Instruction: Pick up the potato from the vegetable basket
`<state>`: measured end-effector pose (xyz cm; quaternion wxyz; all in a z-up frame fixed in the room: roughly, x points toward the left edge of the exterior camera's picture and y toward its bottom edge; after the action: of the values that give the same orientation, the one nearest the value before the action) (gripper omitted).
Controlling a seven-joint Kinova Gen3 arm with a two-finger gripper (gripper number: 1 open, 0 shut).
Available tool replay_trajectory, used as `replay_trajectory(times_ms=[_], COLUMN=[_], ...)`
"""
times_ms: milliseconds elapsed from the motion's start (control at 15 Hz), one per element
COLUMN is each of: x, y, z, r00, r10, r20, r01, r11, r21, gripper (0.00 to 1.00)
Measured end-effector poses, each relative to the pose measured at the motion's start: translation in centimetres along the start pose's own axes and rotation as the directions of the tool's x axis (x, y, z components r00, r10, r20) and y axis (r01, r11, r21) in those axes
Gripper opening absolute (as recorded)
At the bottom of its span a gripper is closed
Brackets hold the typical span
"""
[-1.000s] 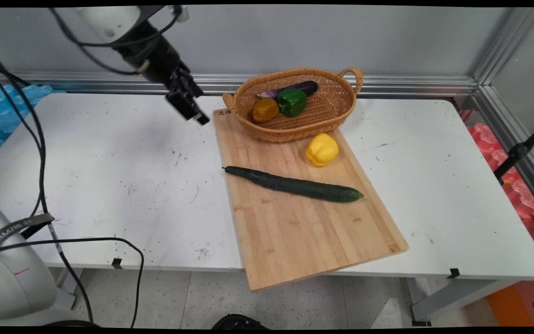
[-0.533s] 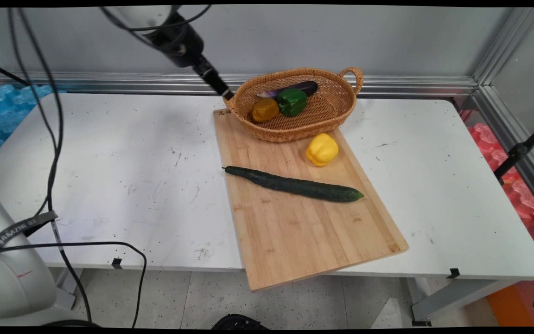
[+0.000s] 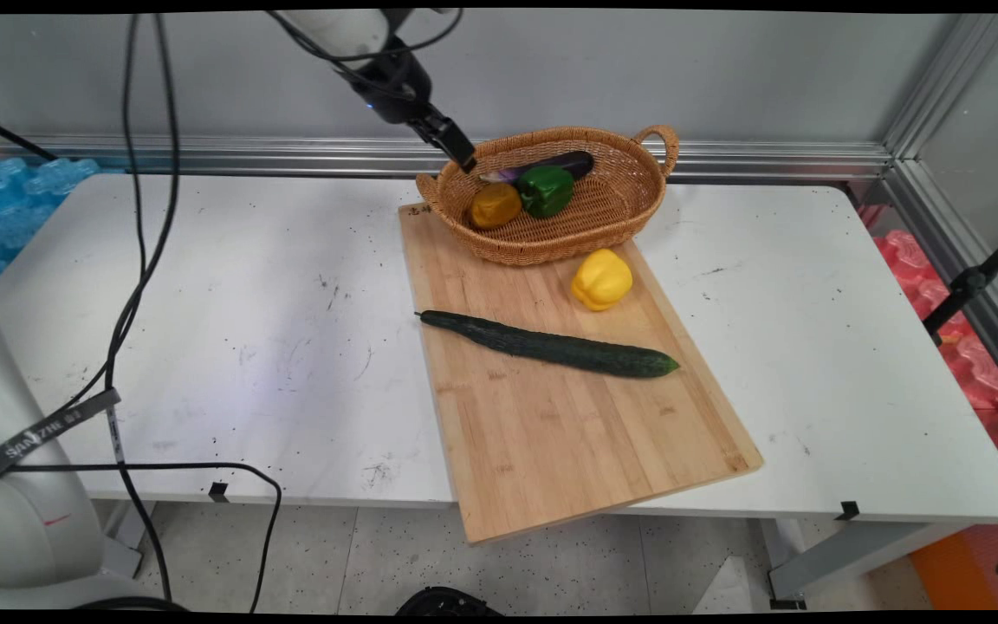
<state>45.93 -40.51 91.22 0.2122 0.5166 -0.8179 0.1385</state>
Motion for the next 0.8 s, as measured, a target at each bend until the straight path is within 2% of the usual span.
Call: replay_trajectory(times_ms=[200,533,800], x=[1.2,2.7,3.1], y=[0.0,0.1,0.4], z=[2.6,8.2,10.7], r00=[1.0,0.998,0.995], r10=[-0.018,-0.022,-0.023], r20=[0.012,0.064,0.092], r01=[0.017,0.02,0.02], r11=[1.0,0.999,0.999], r21=[0.015,0.032,0.032], gripper=[1.0,1.0,1.0])
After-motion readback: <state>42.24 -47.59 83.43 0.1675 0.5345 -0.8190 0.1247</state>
